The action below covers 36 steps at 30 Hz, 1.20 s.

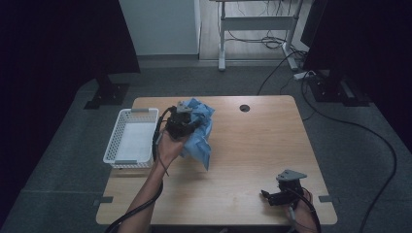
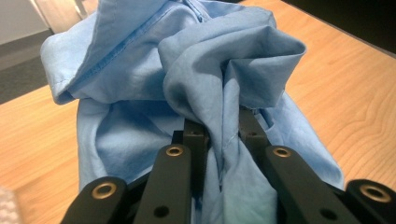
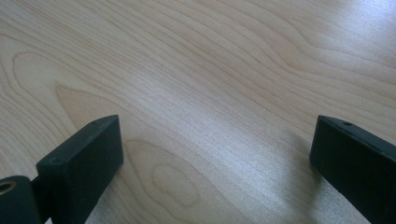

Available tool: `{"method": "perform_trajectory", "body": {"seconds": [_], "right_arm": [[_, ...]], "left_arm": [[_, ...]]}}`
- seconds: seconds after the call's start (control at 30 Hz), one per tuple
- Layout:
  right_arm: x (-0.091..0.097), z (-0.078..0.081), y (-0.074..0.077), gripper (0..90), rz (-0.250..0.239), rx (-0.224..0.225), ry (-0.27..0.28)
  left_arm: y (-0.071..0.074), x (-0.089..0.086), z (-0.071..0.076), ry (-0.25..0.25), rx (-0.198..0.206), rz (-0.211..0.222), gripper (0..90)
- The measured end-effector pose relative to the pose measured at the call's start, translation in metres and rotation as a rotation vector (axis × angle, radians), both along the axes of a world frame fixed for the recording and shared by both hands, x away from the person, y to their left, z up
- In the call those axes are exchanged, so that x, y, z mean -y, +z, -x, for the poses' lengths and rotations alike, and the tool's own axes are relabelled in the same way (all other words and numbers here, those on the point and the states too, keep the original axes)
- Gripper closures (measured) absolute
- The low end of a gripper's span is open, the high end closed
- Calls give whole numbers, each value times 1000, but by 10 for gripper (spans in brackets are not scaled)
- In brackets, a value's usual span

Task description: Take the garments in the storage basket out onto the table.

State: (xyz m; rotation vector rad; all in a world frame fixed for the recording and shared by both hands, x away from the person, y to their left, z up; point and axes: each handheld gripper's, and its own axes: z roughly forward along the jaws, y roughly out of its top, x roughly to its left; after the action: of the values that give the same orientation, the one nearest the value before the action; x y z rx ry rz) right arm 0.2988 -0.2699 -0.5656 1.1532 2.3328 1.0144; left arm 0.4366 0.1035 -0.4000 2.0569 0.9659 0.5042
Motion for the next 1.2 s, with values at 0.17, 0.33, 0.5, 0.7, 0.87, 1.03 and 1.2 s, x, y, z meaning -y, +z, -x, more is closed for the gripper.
{"method": "perform_trajectory", "body": {"seconds": [0.17,0.33,0.5,0.7,0.87,1.03,1.2], "right_arm": [[0,0,0,25,0,0,0],[0,0,0,25,0,0,0],[0,0,0,25,-1,1,1],[0,0,0,25,-1,0,2],[0,0,0,25,-1,1,3],[0,0,0,25,-1,2,3],[0,0,0,25,0,2,4]], "left_arm": [[-14,18,-3,-29,-7,-11,780],[-29,34,-6,-51,-19,-24,779],[-45,46,-10,-67,-38,-29,779],[-68,58,-15,-79,-72,-57,777],[-92,66,-20,-84,-105,-96,773],[-108,74,-22,-98,-123,-121,760],[-121,83,-24,-96,-145,-140,707]]}}
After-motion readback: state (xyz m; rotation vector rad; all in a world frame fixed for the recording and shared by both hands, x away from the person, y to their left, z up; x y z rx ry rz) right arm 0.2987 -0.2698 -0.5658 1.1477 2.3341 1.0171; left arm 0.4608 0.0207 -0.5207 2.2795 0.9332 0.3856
